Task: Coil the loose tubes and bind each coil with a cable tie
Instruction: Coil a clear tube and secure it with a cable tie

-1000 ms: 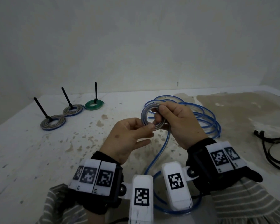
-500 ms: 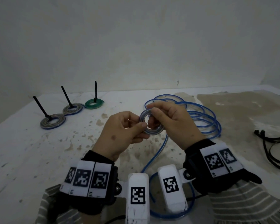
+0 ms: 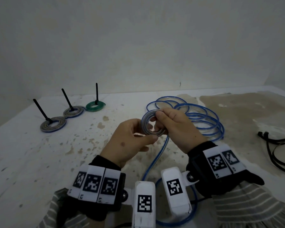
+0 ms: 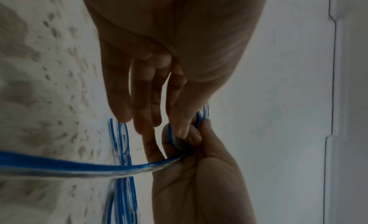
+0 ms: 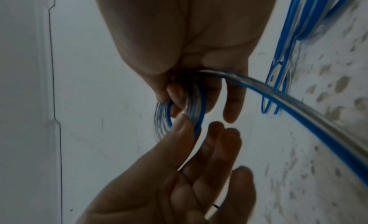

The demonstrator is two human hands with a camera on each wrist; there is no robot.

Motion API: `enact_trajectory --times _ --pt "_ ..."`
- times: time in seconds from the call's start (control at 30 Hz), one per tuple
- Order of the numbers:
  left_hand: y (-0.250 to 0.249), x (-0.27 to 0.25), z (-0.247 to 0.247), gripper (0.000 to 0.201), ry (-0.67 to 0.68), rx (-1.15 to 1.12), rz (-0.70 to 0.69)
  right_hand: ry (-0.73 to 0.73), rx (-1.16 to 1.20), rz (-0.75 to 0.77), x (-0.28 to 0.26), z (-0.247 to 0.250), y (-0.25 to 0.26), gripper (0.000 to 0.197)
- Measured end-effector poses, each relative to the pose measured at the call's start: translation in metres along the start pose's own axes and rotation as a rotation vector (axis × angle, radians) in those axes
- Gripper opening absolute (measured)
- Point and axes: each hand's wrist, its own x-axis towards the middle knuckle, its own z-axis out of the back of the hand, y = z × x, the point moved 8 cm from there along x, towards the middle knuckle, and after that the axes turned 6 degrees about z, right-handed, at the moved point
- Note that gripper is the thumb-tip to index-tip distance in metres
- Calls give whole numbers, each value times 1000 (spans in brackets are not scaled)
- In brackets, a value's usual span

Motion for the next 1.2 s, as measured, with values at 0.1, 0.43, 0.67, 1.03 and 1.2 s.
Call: enact_trajectory --times 0.1,0.43,0.67,1.03,1.2 --pt "-11 -1 14 34 -108 -57 -96 42 -156 19 -2 -3 6 27" --pt "-14 -3 14 42 -51 -157 -85 12 165 39 -2 1 10 15" --pt "-12 -1 17 44 -69 -322 -76 6 209 -24 0 -2 2 30" --pt "-17 -4 13 26 -81 7 -128 39 -273 60 -1 1 7 30" --pt "-15 -4 6 13 -19 252 -101 88 -400 86 -4 -7 10 24"
